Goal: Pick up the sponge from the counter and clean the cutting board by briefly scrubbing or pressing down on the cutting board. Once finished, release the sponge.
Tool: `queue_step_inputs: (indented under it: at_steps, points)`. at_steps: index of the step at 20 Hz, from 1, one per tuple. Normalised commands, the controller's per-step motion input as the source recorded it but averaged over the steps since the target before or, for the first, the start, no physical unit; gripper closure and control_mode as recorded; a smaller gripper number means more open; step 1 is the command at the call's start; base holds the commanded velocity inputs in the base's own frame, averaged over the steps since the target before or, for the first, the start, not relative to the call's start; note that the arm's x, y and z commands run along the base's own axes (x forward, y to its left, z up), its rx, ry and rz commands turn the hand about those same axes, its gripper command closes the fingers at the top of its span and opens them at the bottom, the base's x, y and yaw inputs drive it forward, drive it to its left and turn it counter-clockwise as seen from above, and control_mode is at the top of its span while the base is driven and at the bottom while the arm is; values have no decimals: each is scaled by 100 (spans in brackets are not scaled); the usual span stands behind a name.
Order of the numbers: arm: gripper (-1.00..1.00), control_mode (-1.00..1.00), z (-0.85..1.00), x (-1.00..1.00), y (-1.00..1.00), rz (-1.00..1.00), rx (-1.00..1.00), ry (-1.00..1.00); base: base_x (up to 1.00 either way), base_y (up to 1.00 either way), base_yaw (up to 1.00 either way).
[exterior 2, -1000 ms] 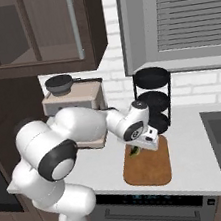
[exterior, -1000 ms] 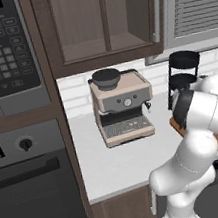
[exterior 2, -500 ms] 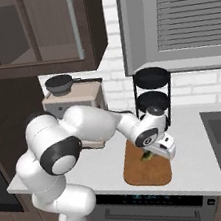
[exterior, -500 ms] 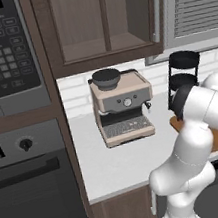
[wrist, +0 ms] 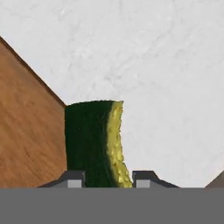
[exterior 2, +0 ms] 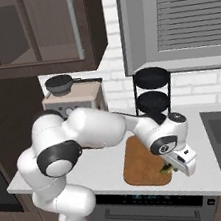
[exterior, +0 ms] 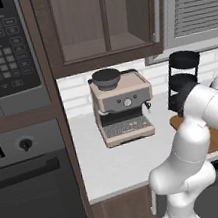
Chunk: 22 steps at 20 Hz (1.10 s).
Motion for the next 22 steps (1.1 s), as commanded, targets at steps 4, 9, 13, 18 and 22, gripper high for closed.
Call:
queue_step_inputs:
  at_steps: [4,9,13,18,22]
  points:
    - [100,-100,2,-40,24,-13,0,0,0,0,0]
    - [100,-100,4,-2,77,-13,0,0,0,0,0]
    - [100,-100,1,21,88,-13,0,0,0,0,0]
    - [100,-100,-8,41,72,-11,0,0,0,0,0]
    - [100,-100,-3,39,67,-11,0,0,0,0,0]
